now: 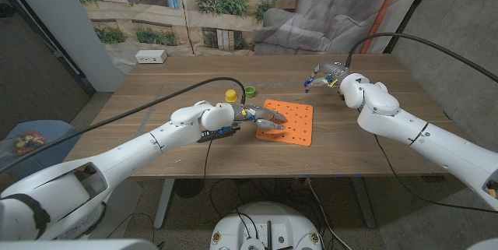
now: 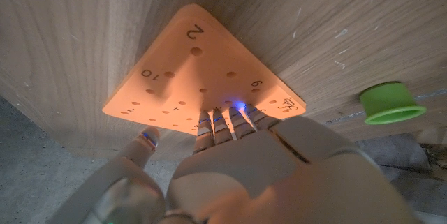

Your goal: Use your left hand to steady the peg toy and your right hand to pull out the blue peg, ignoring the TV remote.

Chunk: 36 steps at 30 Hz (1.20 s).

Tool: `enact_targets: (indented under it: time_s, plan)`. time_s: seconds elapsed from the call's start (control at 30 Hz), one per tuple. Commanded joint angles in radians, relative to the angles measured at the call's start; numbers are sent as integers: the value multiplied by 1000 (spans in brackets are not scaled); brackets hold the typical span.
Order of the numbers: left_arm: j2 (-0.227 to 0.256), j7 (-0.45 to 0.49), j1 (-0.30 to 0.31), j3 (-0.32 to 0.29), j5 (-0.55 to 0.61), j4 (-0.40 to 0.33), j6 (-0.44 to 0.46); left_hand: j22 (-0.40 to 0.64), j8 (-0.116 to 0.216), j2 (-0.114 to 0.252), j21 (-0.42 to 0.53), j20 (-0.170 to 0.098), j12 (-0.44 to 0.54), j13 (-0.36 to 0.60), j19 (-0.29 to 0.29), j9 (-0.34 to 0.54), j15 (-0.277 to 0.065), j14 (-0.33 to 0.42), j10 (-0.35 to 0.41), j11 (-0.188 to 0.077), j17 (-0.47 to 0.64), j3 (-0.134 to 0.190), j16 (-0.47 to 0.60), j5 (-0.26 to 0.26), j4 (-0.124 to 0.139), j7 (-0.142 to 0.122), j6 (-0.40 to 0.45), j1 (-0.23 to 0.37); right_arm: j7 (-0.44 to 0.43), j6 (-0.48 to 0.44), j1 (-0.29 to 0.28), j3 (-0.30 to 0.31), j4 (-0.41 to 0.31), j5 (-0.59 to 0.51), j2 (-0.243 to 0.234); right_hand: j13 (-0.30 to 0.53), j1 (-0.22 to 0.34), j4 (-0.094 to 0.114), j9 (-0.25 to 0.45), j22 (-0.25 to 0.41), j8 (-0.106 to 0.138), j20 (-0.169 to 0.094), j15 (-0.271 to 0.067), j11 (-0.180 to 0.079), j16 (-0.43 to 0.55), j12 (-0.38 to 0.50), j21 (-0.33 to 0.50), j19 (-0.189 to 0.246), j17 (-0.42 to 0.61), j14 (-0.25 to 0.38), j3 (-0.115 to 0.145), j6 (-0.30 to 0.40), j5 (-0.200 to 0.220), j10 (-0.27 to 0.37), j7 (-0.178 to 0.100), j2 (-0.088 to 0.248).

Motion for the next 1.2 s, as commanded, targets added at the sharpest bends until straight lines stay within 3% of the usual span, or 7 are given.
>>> enact_targets:
  time_s: [0.03,0.53,1.2]
  plan:
    - [3,62,32,-45,-6,-44,31,1,7,79,-1,-144,4,1,-3,2,-55,-2,7,-3,4,4,-2,1,-2,-2,15,4,2,-66,-3,1,-3,-3,-13,-1,10,6,3,6,2,-5,2,6,-3,-2,-2,2,5,-1,-1,29,7,5,-30,21]
    - [10,154,91,-110,-75,-89,102,1,8,78,2,-137,6,2,11,2,-53,2,16,-2,4,7,-1,1,-5,-4,25,5,22,-103,30,-36,47,-13,-11,-1,3,7,0,6,-5,-6,4,9,-3,-5,0,5,5,1,-5,18,7,2,-29,21]
    - [23,364,235,-245,-225,-186,284,1,9,77,2,-134,8,2,20,2,-53,7,24,-4,2,10,-1,1,-12,-5,35,8,99,-129,96,-141,117,-168,6,0,-11,10,5,6,-9,-8,3,9,-3,-8,1,10,6,4,-15,4,2,1,-29,13]
